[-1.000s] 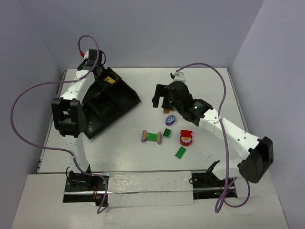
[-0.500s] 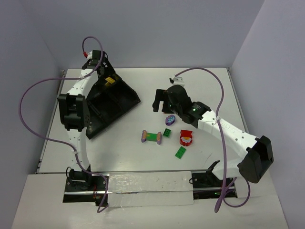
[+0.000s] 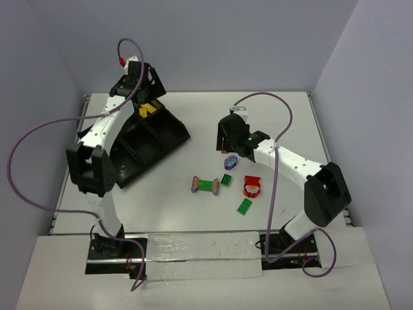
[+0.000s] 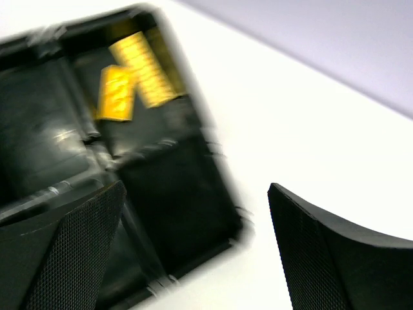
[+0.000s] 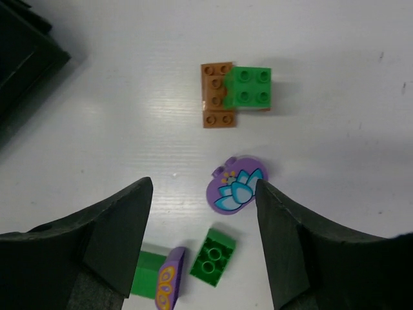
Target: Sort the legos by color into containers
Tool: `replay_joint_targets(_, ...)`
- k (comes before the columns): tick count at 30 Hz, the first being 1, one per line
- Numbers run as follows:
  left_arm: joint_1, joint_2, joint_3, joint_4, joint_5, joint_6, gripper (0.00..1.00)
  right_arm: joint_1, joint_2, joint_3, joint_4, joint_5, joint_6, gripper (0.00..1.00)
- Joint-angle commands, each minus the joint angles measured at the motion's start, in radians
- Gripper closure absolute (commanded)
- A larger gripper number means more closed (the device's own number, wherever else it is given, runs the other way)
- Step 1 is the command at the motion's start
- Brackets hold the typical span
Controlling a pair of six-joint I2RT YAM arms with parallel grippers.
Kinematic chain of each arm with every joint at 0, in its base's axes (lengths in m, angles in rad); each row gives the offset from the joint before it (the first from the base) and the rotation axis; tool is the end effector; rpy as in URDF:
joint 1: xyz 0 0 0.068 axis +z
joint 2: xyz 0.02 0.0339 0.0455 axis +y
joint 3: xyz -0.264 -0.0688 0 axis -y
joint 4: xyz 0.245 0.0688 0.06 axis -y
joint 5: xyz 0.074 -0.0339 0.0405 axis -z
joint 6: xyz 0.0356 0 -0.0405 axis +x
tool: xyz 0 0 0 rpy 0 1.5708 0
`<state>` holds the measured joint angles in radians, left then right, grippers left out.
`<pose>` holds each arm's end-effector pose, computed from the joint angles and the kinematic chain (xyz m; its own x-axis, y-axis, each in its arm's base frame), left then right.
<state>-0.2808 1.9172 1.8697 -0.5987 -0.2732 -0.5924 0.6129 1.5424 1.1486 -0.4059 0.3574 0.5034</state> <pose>0.4289 -0.1137 0.3449 -0.5134 -0.4115 -0.7531 -0.2734 0.9102 -0.3110 0.2825 0.1834 0.2618 -0.6776 0.0760 -0.7315 -0.0144 0.9931 0.1164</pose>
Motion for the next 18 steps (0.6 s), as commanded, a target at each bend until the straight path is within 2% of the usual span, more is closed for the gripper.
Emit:
replay_joint_targets(1, -0.087, -0.237, -0.121, 0.045, 0.001, 0.012, 0.01, -0.086, 0.027, 0.041, 0.047, -0.043, -0.002, 0.31)
replay_joint_targets(4, -0.135, -0.337, -0.251, 0.065, 0.024, -0.008, 0.01, -0.125, 0.064, 0.042, 0.070, -0.107, -0.007, 0.29)
replay_joint_targets(7, -0.162, -0.416, -0.364, 0.112, 0.065, -0.056, 0.01, -0.153, 0.115, 0.085, 0.063, -0.132, -0.024, 0.17)
replay_joint_targets(9, -0.180, -0.453, -0.430, 0.126, 0.089, -0.078, 0.01, -0.169, 0.147, 0.101, 0.070, -0.164, -0.030, 0.15)
replay_joint_targets(14, -0.205, -0.485, -0.468, 0.112, 0.093, -0.093, 0.00, -0.219, 0.215, 0.101, 0.119, -0.221, -0.023, 0.16)
replay_joint_targets(18, -0.221, -0.487, -0.472, 0.107, 0.091, -0.086, 0.01, -0.248, 0.264, 0.113, 0.150, -0.277, -0.019, 0.25)
